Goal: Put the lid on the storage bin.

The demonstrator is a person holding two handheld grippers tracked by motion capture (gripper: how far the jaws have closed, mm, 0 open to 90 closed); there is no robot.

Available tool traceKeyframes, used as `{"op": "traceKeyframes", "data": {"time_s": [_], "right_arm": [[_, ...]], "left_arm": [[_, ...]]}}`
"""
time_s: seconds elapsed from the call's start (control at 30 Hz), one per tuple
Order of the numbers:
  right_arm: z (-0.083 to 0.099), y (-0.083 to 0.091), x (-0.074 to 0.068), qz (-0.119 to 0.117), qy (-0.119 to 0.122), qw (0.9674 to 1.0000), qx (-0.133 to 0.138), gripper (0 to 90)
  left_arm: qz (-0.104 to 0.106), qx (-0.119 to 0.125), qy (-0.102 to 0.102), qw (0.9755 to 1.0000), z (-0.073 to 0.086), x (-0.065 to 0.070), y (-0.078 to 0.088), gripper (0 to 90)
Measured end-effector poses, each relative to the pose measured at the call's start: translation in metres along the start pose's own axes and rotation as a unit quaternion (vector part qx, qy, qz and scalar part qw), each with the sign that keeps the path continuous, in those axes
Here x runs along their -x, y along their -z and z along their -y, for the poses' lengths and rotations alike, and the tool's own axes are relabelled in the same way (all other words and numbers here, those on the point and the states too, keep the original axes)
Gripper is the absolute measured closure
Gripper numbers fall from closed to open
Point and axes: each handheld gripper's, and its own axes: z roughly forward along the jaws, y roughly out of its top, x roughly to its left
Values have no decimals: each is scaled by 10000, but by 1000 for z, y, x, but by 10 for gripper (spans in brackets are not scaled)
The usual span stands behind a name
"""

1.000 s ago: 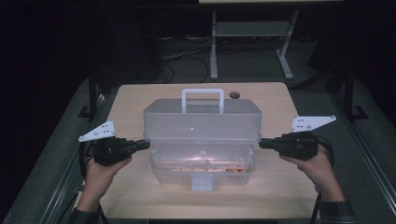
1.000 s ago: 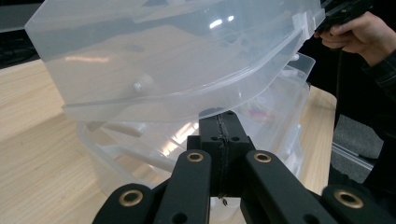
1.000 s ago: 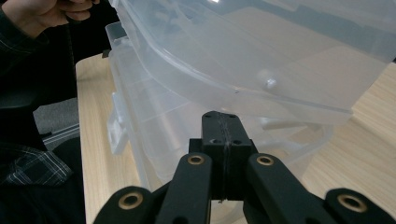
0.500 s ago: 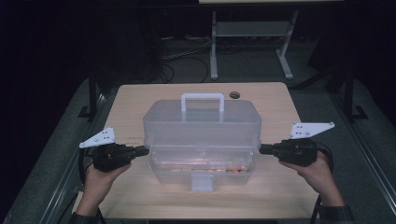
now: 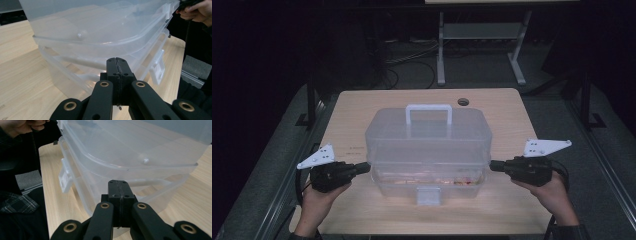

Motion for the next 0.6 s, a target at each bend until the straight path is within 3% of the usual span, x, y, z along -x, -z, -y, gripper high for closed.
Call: {"op": "traceKeyframes", "data": {"time_s": [0.6], "right_arm": [[18,-5,-5,-17,-52,9998,-175,899]], "left_arm": [[-35,-43,78,10000,23,4,2,900]]}}
